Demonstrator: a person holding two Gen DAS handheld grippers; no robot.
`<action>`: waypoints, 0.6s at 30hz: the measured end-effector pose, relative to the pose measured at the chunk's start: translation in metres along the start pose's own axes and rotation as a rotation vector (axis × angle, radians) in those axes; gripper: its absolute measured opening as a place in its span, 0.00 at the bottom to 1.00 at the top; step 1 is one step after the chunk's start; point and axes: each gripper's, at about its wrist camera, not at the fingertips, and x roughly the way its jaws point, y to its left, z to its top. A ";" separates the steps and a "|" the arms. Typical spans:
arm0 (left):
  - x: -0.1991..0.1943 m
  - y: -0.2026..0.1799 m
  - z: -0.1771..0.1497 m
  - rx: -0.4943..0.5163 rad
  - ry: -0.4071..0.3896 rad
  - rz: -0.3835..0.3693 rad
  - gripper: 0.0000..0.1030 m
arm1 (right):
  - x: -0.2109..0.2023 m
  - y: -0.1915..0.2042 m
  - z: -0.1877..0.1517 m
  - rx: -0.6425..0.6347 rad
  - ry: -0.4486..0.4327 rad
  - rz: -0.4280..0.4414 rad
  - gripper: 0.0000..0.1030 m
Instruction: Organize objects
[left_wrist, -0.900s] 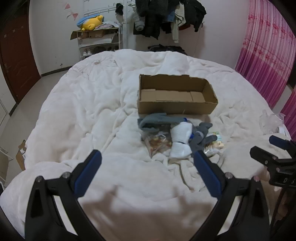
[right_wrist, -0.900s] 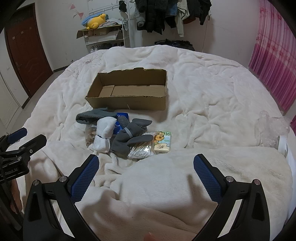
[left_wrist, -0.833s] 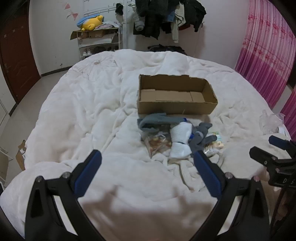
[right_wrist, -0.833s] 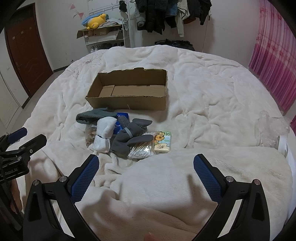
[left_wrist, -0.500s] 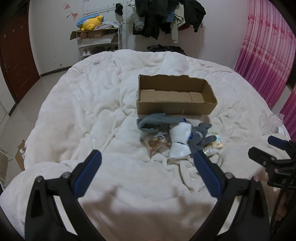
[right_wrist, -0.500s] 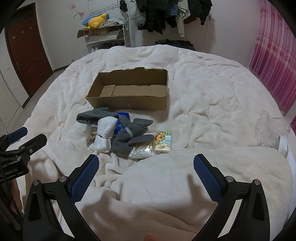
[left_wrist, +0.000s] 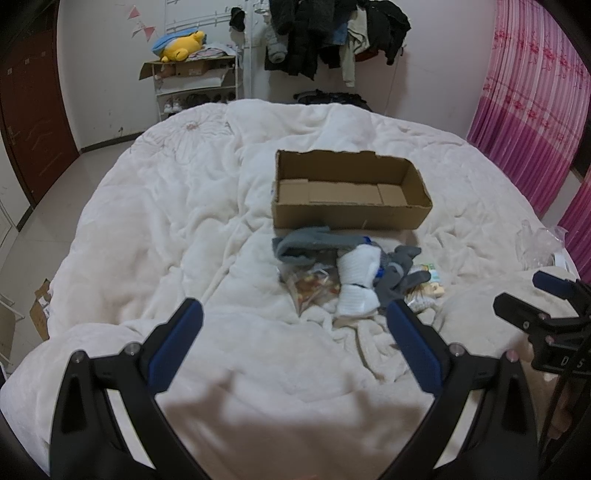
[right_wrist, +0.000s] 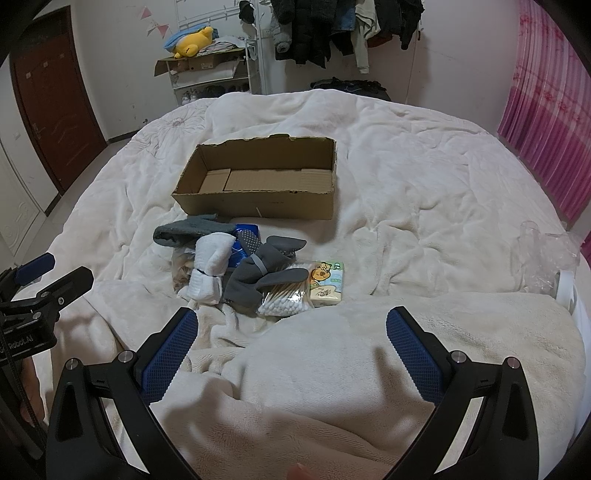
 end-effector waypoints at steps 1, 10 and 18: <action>0.000 0.000 0.000 0.008 0.000 -0.006 0.97 | 0.000 0.000 0.000 0.001 0.000 -0.001 1.00; -0.001 0.000 0.000 0.076 -0.003 -0.069 0.97 | 0.001 0.000 0.000 0.016 -0.005 -0.009 1.00; -0.003 0.000 0.001 0.202 -0.004 -0.186 0.97 | 0.001 0.002 0.001 0.025 -0.009 -0.014 1.00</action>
